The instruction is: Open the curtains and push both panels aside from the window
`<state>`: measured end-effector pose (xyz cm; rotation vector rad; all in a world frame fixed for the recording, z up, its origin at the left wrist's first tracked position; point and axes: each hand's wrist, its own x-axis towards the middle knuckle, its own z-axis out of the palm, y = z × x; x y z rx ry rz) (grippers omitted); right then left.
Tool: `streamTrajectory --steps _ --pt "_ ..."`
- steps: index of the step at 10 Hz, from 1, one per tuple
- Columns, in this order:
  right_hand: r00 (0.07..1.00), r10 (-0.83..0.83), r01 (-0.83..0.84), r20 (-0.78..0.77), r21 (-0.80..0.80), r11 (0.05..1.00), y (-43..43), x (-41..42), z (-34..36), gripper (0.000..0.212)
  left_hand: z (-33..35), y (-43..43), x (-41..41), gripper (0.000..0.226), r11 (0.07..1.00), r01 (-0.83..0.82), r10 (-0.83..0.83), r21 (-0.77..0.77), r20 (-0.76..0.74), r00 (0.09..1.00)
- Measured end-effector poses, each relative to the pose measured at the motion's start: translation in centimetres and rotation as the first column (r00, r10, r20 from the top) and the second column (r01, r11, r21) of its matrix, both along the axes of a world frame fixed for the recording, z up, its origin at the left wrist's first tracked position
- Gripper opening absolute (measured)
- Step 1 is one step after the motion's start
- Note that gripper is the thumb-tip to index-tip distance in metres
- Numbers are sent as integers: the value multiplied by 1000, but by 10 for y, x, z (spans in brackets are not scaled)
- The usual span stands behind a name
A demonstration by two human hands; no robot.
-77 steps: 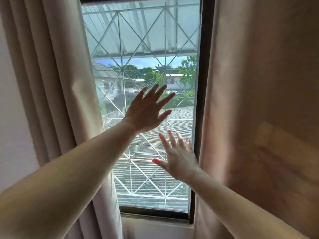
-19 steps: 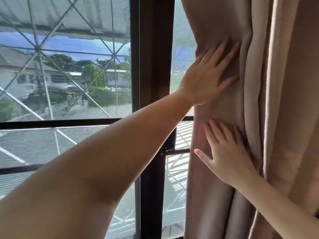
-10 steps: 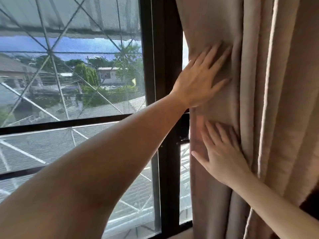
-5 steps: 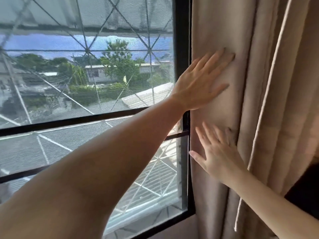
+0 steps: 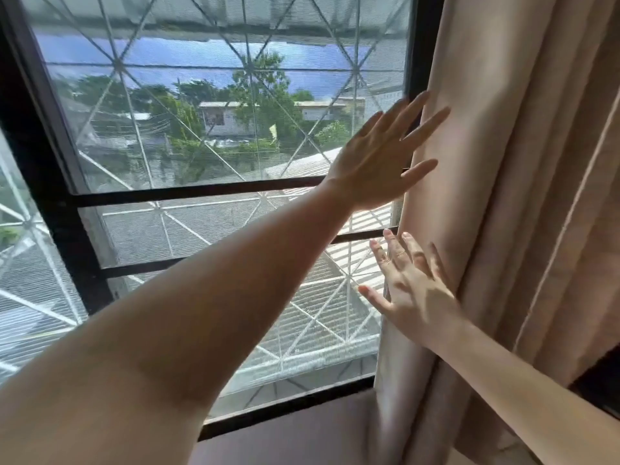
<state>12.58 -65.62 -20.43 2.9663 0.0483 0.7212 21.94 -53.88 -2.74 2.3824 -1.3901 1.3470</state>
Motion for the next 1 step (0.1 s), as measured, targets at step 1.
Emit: streamTrajectory --steps 1 --pt "999 49 -49 2 -11 999 11 -2 4 90 2 18 -10 74 998 -63 63 -7 8 998"
